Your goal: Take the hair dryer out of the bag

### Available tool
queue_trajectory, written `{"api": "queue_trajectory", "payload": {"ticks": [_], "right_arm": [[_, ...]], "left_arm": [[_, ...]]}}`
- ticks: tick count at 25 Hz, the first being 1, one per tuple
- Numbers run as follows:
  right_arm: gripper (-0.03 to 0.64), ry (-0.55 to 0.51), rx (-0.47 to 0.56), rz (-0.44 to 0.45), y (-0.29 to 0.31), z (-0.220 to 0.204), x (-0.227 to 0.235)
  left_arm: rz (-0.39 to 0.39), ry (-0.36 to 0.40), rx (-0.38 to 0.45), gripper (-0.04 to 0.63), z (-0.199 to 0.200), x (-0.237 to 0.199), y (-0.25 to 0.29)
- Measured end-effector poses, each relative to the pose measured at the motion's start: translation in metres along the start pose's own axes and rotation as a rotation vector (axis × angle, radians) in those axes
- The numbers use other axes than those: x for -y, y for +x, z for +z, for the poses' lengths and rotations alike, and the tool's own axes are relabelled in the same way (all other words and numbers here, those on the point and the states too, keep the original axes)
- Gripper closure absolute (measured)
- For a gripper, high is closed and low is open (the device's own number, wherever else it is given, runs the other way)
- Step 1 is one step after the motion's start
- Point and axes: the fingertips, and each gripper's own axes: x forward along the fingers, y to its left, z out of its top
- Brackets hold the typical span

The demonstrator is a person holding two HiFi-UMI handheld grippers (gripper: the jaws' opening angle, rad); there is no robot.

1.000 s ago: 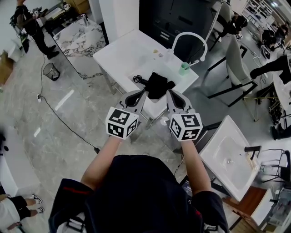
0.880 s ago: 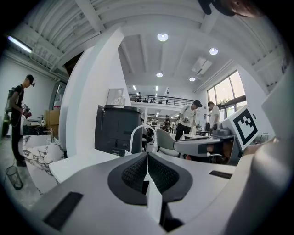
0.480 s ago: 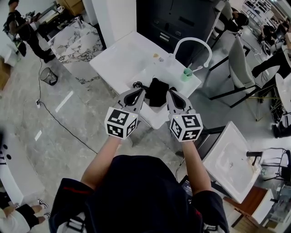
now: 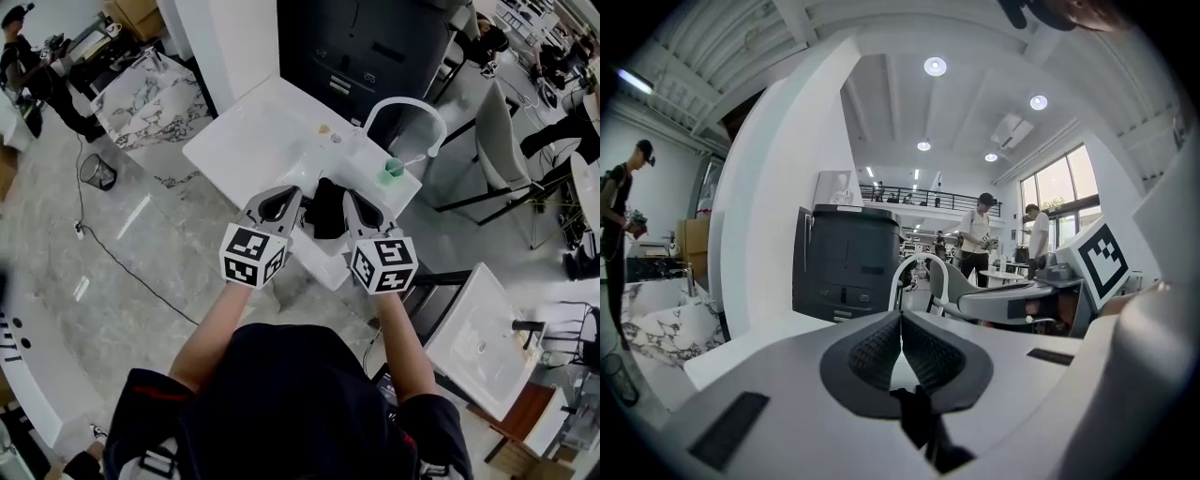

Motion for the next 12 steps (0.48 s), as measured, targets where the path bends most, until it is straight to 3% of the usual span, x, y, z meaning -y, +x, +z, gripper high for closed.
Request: {"api": "queue_trajectory", "payload": {"ticks": [12], "right_arm": [[0.583, 0.019, -0.042, -0.084, 0.05, 0.0, 0.012]], "left_arm": [[-0.082, -0.019, -0.027, 0.578, 0.0, -0.049, 0.035]]}}
